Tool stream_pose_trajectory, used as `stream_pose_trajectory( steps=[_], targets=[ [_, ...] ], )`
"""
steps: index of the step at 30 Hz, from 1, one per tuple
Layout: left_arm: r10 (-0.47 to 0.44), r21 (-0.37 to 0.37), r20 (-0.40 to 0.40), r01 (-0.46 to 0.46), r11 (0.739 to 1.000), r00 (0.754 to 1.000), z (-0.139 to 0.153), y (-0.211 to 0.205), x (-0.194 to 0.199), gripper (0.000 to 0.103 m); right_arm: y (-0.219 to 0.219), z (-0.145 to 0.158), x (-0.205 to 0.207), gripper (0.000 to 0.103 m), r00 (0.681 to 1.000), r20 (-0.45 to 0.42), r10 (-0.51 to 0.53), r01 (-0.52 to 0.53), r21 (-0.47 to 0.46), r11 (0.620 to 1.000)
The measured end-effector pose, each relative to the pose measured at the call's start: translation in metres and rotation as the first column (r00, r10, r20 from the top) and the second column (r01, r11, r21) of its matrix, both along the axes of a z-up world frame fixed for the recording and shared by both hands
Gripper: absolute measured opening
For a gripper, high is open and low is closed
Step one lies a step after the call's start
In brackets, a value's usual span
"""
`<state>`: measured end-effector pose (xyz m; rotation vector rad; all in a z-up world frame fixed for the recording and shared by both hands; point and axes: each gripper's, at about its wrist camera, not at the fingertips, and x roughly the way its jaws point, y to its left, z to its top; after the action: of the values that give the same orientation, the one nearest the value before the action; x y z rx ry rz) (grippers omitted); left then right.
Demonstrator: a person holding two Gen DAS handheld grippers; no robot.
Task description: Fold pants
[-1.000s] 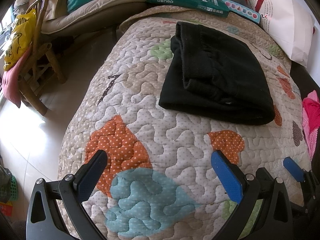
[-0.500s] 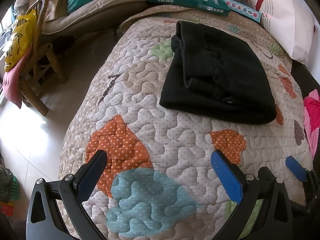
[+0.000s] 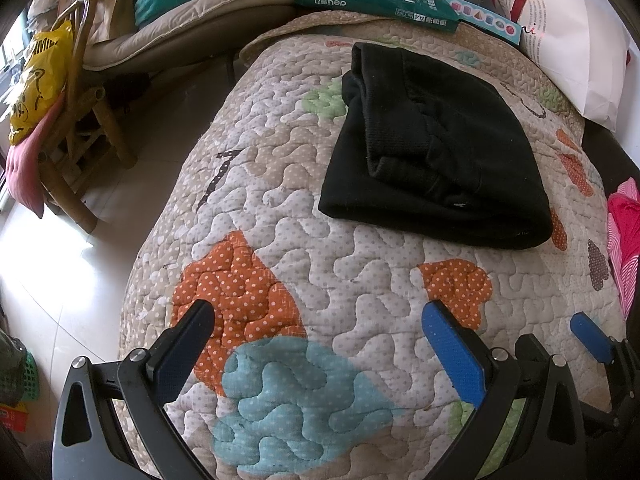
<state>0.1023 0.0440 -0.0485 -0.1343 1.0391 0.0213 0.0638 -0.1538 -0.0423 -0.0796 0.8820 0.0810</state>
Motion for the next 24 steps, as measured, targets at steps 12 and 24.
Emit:
stream_pose_trajectory(
  steps=[12,24],
  targets=[
    [0.000,0.000,-0.001,0.000,1.000,1.000,0.0000,-0.0004,-0.0001,0.103,0.0003,-0.0002,-0.0004,0.085,1.000,0.000,0.001,-0.001,-0.001,1.000],
    [0.000,0.001,-0.001,0.000,1.000,1.000,0.0000,-0.0004,-0.0001,0.103,0.0011,-0.0004,-0.0005,0.085,1.000,0.001,-0.001,0.001,-0.001,1.000]
  ],
)
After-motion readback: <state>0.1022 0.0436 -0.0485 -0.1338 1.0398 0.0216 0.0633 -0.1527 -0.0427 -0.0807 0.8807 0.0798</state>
